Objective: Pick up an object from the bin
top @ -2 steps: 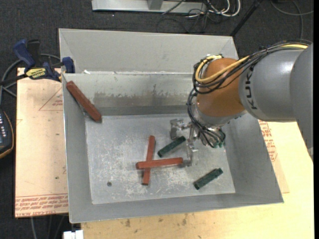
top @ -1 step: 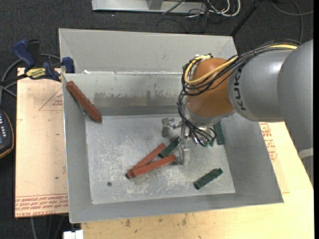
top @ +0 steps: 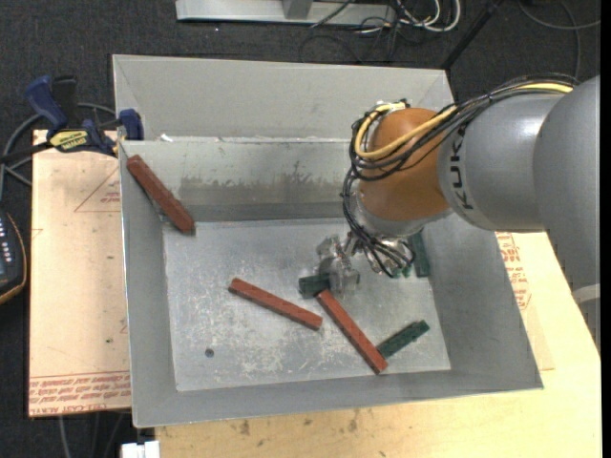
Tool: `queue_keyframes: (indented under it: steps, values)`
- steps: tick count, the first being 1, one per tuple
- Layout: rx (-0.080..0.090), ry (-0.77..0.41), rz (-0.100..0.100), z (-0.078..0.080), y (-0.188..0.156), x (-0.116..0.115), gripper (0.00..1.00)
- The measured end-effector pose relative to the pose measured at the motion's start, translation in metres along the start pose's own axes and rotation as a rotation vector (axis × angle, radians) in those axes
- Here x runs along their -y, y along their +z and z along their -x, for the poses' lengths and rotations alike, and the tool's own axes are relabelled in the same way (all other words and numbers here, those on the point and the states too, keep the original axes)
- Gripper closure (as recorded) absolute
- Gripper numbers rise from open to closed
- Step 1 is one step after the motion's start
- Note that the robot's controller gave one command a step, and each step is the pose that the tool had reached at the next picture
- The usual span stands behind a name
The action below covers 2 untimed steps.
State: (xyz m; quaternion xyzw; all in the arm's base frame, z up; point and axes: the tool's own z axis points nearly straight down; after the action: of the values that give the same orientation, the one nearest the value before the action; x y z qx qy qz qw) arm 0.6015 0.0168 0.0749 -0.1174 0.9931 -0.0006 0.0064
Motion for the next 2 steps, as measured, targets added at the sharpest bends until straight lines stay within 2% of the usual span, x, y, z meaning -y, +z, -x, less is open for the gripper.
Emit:
queue_keyframes:
  steps: [1, 2]
  values:
    - [-0.002, -0.432, 0.002, 0.051, 0.001, -0.041, 1.00]
    - [-0.002, -0.782, 0.003, 0.055, -0.114, -0.017, 1.00]
